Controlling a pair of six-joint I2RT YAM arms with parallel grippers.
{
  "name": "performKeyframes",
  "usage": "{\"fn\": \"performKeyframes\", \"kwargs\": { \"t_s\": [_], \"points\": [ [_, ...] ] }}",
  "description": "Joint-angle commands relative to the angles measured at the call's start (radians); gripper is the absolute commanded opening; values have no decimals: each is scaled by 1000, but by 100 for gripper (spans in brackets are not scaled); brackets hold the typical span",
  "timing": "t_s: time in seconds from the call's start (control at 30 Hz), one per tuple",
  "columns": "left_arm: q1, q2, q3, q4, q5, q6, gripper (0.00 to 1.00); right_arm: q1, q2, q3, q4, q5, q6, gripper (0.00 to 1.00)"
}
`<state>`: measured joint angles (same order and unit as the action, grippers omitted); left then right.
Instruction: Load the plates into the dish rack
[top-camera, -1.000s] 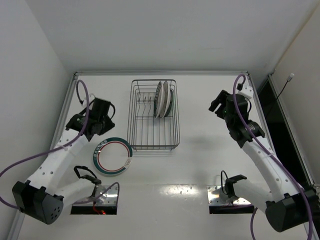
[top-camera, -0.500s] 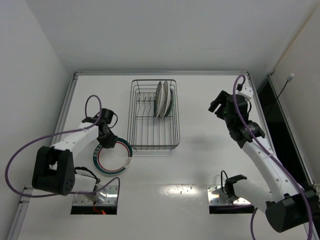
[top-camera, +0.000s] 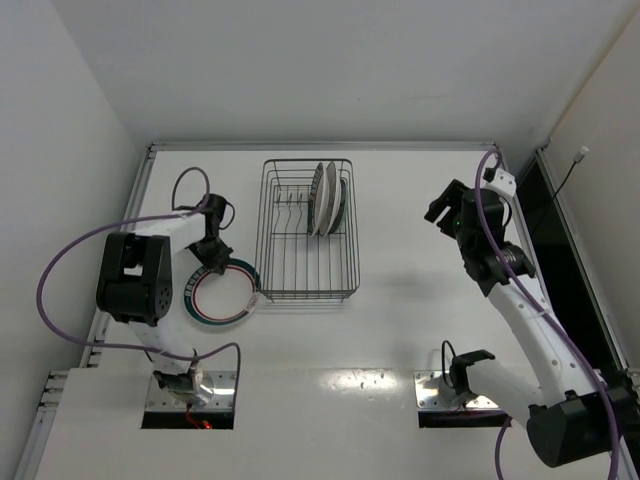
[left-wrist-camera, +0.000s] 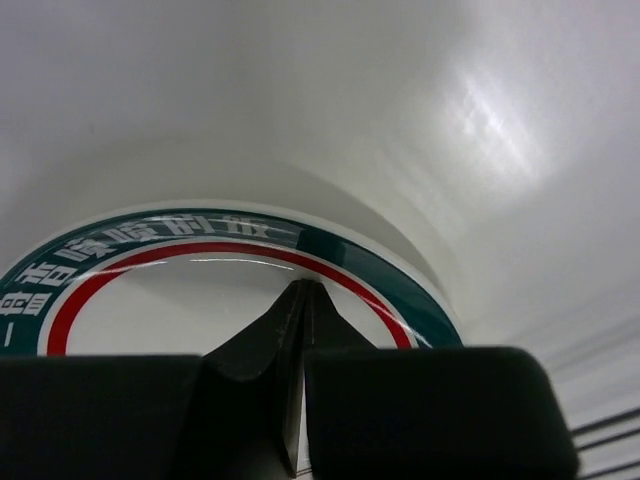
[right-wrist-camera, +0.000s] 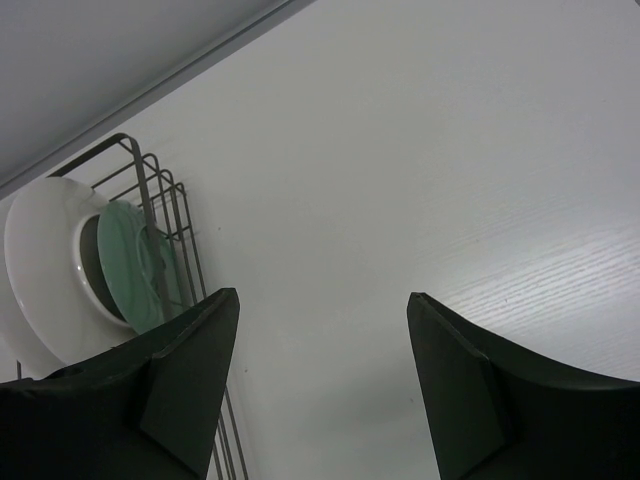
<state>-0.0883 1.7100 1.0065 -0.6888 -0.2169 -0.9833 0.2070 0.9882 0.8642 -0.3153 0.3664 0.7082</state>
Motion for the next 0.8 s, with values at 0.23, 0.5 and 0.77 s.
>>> {"fn": "performKeyframes", "kwargs": {
  "t_s": [0.23,0.5,0.77],
  "points": [
    [81,235,386,-15,-186,63,0,-18,-17,-11,35,-29,11,65],
    [72,157,451,14,-162,149,0,-18,-17,-11,35,-29,11,65],
    [-11,-108,144,232,181,301,27,-18,-8,-21,44,-47,11,65]
  ]
}}
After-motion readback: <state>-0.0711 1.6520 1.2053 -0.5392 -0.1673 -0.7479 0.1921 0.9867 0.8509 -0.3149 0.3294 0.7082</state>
